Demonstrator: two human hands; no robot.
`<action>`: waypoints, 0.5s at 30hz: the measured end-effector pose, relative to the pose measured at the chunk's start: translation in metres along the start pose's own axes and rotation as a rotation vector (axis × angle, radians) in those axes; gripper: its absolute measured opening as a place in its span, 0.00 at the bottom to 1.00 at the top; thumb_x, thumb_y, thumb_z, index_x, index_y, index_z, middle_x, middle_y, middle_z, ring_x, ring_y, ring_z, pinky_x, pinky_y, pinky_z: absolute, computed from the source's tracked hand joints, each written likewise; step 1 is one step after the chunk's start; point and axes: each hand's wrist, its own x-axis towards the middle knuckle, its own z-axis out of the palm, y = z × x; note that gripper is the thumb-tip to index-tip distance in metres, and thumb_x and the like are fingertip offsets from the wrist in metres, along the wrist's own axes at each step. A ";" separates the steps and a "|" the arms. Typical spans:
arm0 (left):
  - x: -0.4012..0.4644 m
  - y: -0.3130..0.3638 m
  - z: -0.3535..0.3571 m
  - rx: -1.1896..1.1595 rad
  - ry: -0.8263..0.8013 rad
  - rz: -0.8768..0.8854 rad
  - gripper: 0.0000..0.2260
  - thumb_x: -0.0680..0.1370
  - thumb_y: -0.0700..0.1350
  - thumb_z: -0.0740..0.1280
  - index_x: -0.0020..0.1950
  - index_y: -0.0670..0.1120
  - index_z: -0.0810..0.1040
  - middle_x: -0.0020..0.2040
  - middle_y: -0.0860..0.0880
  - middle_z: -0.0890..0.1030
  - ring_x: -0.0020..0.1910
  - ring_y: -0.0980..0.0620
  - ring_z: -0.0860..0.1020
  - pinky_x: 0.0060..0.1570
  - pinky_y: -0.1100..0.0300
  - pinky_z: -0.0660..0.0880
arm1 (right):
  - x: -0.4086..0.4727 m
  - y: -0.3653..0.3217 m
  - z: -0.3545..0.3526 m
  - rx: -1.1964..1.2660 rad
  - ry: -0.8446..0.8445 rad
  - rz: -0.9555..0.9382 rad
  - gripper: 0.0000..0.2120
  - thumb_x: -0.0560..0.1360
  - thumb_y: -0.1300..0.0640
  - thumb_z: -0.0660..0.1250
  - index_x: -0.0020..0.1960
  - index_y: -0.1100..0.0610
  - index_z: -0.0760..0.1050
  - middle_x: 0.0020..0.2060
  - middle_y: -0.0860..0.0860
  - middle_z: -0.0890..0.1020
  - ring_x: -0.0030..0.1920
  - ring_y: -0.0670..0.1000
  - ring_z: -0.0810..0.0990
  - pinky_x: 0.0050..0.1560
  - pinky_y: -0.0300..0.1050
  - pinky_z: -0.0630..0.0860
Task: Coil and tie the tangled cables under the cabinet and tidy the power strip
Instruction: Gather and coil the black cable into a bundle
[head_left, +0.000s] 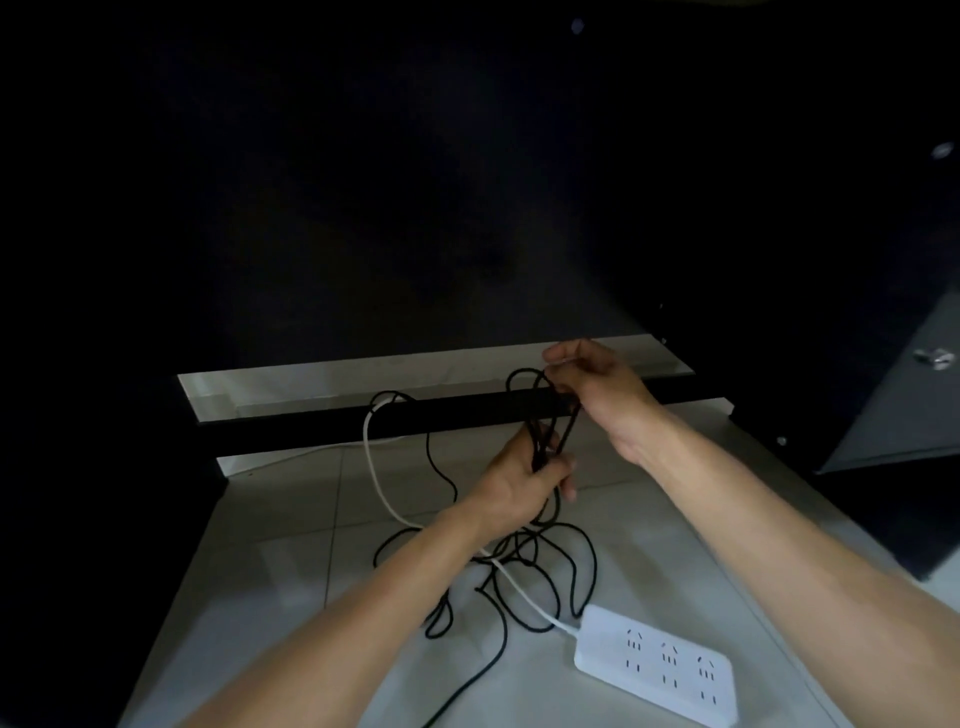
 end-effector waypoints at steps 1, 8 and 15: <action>-0.001 -0.001 -0.001 0.014 -0.017 0.023 0.04 0.81 0.45 0.62 0.54 0.50 0.69 0.31 0.55 0.79 0.38 0.60 0.76 0.51 0.62 0.70 | 0.000 0.004 -0.001 0.021 -0.021 0.036 0.09 0.78 0.64 0.66 0.49 0.51 0.80 0.45 0.51 0.84 0.45 0.50 0.81 0.48 0.43 0.77; -0.012 -0.010 -0.004 0.034 -0.288 -0.111 0.07 0.84 0.44 0.56 0.59 0.46 0.71 0.33 0.55 0.80 0.42 0.62 0.79 0.55 0.71 0.69 | 0.004 0.022 -0.009 -0.001 -0.163 0.171 0.10 0.77 0.62 0.70 0.58 0.54 0.79 0.42 0.54 0.83 0.28 0.44 0.75 0.31 0.40 0.74; -0.014 -0.014 -0.020 -0.089 -0.346 -0.283 0.09 0.83 0.43 0.59 0.60 0.45 0.76 0.38 0.52 0.75 0.29 0.57 0.72 0.35 0.61 0.73 | 0.004 0.039 -0.017 -0.278 -0.206 0.162 0.15 0.78 0.42 0.66 0.56 0.51 0.80 0.46 0.50 0.84 0.42 0.41 0.81 0.38 0.36 0.72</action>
